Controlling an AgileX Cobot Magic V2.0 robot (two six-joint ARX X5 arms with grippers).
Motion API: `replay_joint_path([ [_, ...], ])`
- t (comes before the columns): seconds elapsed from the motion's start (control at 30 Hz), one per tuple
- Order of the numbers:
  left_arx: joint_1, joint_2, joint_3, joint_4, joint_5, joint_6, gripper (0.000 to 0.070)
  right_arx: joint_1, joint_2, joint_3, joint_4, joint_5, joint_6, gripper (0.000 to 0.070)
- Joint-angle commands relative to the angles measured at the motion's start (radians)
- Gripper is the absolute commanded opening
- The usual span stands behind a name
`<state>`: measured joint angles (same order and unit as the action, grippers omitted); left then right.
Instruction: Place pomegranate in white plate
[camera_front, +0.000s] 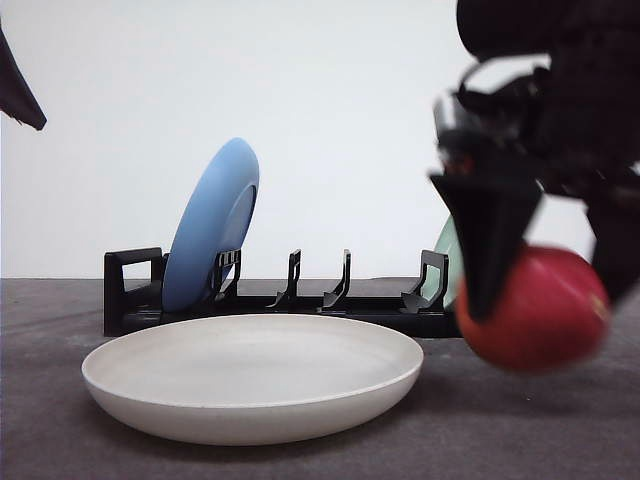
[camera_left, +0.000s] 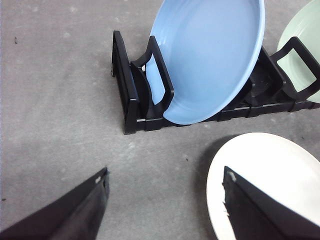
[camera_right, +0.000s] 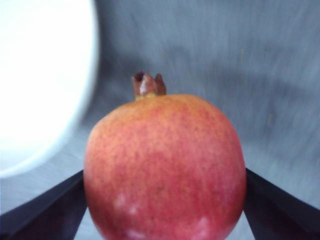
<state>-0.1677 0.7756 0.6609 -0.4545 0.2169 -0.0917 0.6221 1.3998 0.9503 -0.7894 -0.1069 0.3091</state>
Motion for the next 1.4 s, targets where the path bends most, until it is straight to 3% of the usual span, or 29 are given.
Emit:
replay_joint_path([
  [0.0,-0.001,0.002,0.005,0.006,0.008,0.001,0.0428,0.016,0.011,0.038,0.024,-0.026,-0.066,0.0531],
  [0.23,-0.001,0.002,0.005,0.006,0.008,0.001,0.0428,0.078,0.037,0.049,0.237,-0.159,-0.084,0.0532],
  [0.7,-0.001,0.002,0.005,0.005,0.008,0.001,0.0428,0.199,0.241,0.049,0.527,-0.151,-0.120,0.0532],
  [1.03,-0.001,0.002,0.005,0.006,0.008,0.001,0.0428,0.210,0.307,0.049,0.550,-0.148,-0.127,0.0536],
  [1.23,-0.001,0.002,0.005,0.006,0.008,0.001,0.0428,0.215,0.306,0.049,0.550,-0.154,-0.125,0.0643],
  [1.37,-0.001,0.002,0.005,0.005,0.008,0.001,0.0429,0.208,0.289,0.061,0.527,-0.157,-0.125,0.0644],
])
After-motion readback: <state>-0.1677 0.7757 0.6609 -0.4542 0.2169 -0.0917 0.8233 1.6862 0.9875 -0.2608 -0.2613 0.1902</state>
